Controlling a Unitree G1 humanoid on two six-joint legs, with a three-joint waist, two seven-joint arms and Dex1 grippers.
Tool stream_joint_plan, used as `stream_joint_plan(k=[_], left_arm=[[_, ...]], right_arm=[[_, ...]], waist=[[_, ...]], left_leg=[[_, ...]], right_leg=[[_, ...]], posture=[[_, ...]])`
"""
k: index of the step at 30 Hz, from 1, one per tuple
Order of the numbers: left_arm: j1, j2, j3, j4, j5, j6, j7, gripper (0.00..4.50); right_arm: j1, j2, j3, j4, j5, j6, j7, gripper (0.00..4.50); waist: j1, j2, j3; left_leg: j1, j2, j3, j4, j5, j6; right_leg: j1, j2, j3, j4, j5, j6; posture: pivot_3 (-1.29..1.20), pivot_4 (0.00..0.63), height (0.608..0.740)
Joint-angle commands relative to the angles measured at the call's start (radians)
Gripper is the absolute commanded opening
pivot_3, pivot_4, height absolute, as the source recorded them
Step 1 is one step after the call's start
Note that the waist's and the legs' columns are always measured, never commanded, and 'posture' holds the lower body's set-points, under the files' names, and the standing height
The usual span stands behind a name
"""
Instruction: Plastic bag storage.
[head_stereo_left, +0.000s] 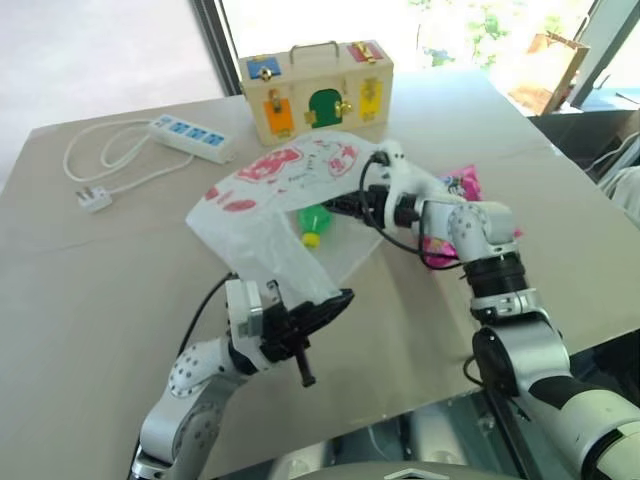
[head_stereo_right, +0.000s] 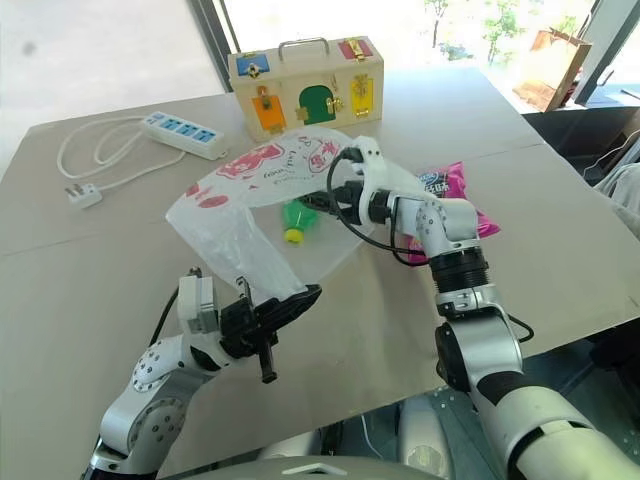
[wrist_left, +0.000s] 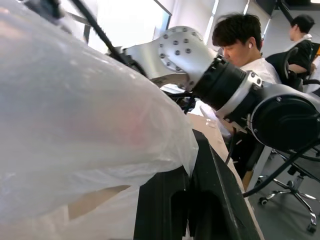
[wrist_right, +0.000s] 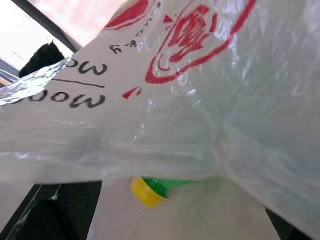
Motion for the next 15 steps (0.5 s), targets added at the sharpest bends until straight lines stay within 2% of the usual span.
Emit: stream_joint_plan(k=[1, 5, 9, 13, 15], left_arm=[[-0.031, -0.026, 0.025, 0.005, -0.031, 0.002, 0.032, 0.00], [-0.038, -0.041, 0.038, 0.007, -0.044, 0.007, 0.052, 0.00], [-0.033, -0.053, 0.051, 0.004, -0.055, 0.008, 0.068, 0.00], [-0.021, -0.078, 0.060, -0.021, -0.076, 0.013, 0.109, 0.00], [-0.022, -0.093, 0.060, -0.034, -0.085, 0.018, 0.132, 0.00]], right_arm=[[0.044, -0.082, 0.060, -0.130, -0.021, -0.013, 0.078, 4.45], [0.092, -0.286, 0.125, -0.291, 0.028, 0.026, 0.291, 4.45], [0.150, -0.516, 0.125, -0.423, 0.103, 0.032, 0.520, 4.45], [0.208, -0.727, -0.042, -0.479, 0.259, 0.132, 0.654, 4.45], [0.183, -0.735, -0.126, -0.396, 0.276, 0.161, 0.582, 4.45]], waist=[[0.006, 0.000, -0.001], [0.008, 0.000, -0.001], [0.009, 0.000, -0.001], [0.015, -0.001, -0.001], [0.016, -0.001, -0.001]], left_leg=[[0.000, 0.000, 0.000, 0.000, 0.000, 0.000], [-0.001, -0.001, 0.000, 0.001, 0.000, 0.000], [-0.001, -0.001, 0.000, 0.000, 0.000, 0.000], [-0.001, 0.000, 0.000, -0.001, 0.000, 0.000], [-0.001, 0.000, 0.000, 0.000, 0.000, 0.000]], right_leg=[[0.000, 0.000, 0.000, 0.000, 0.000, 0.000], [0.000, -0.001, 0.000, -0.001, 0.000, 0.000], [0.000, -0.002, 0.000, -0.003, 0.000, 0.000], [0.001, -0.002, 0.000, -0.003, 0.000, 0.000], [0.002, -0.002, 0.001, -0.003, 0.000, 0.000]], posture=[[0.00, 0.150, 0.740], [0.00, 0.150, 0.740], [0.00, 0.150, 0.740], [0.00, 0.150, 0.740], [0.00, 0.150, 0.740]])
